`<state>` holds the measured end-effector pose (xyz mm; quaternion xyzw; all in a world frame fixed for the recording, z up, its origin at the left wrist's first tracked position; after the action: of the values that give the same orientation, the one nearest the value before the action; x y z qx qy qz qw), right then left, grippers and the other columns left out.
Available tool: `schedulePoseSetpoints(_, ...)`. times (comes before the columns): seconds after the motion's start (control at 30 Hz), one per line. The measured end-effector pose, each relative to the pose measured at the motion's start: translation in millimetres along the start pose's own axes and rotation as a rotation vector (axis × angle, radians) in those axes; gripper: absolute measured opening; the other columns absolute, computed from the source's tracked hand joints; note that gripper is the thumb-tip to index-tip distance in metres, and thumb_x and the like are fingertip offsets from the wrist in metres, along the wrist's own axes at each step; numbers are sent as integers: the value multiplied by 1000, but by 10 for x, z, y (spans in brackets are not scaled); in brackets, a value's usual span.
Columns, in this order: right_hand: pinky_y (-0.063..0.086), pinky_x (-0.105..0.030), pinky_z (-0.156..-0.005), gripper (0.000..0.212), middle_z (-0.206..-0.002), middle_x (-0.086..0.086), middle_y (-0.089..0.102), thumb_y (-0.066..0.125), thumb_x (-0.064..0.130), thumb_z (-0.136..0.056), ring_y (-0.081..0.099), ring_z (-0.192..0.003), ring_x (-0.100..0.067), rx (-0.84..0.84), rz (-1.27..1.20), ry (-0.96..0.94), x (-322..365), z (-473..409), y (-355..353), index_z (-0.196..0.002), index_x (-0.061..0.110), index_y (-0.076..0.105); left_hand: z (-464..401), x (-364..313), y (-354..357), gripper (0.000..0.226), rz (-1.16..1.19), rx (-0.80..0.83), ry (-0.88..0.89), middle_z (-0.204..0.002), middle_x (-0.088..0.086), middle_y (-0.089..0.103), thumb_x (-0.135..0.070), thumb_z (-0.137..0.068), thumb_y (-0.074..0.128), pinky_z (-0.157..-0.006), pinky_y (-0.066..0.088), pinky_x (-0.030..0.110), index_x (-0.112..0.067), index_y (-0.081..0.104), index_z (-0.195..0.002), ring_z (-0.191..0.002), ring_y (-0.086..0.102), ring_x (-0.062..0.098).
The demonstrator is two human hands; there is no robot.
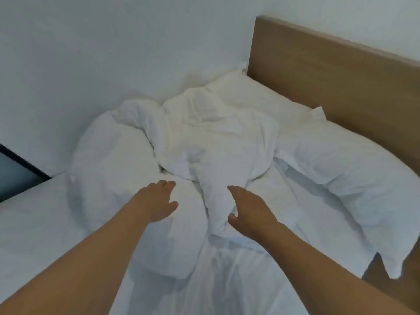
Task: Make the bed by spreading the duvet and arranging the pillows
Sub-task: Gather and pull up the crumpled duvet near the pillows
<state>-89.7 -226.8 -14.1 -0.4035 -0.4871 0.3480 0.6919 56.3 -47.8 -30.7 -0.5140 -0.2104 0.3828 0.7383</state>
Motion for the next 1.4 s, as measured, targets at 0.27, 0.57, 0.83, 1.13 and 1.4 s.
schedulePoseSetpoints(0.27,4,-37,-121,101,-161,1,-9,63,44,-83,-3,-148,-17,101,115,-201,28,-721,2753,-154,23,-6,-597,1094,2541,109,-193,-126,93,-159,-2,9,-87,-66,33,-116,-11,46,-28,7,-152,-146,-1,18)
schedulePoseSetpoints(0.57,-8,-38,-120,103,-160,3,-5,41,58,-65,-7,-148,-15,-34,118,-325,-356,-1549,4005,-153,25,-1,-1236,1366,3581,80,3,-417,118,-146,17,40,-63,-95,16,-120,-1,45,-4,33,-146,-138,28,33)
schedulePoseSetpoints(0.83,8,-45,-119,84,-155,-11,23,41,46,-75,22,-143,-28,-220,117,-394,-382,-1619,4126,-149,10,26,-1412,1437,3693,77,58,-522,126,-143,19,42,-54,-85,38,-119,-8,30,-2,38,-142,-134,28,32)
schedulePoseSetpoints(1.13,9,-42,-116,65,-135,-8,32,32,51,-81,29,-130,-27,-335,219,-348,-334,-1605,4103,-134,14,32,-1332,1384,3587,78,56,-654,210,-140,22,47,-60,-95,20,-117,-13,24,0,41,-141,-134,26,31)
schedulePoseSetpoints(1.4,35,-37,-70,36,-88,-10,56,26,33,-94,57,-84,-32,-317,350,-124,195,-1391,3635,-96,13,55,-1172,1358,3411,60,13,-469,-89,-133,13,44,-51,-94,18,-97,36,37,-10,44,-130,-124,45,28)
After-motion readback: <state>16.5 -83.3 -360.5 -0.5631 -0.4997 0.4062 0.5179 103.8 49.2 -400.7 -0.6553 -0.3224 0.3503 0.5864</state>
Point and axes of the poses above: each hand's wrist, its own z-axis away from the middle knuckle, its own y-axis out of the palm, x = y × z, the point moved 8 cm from there along -z, towards the middle knuckle
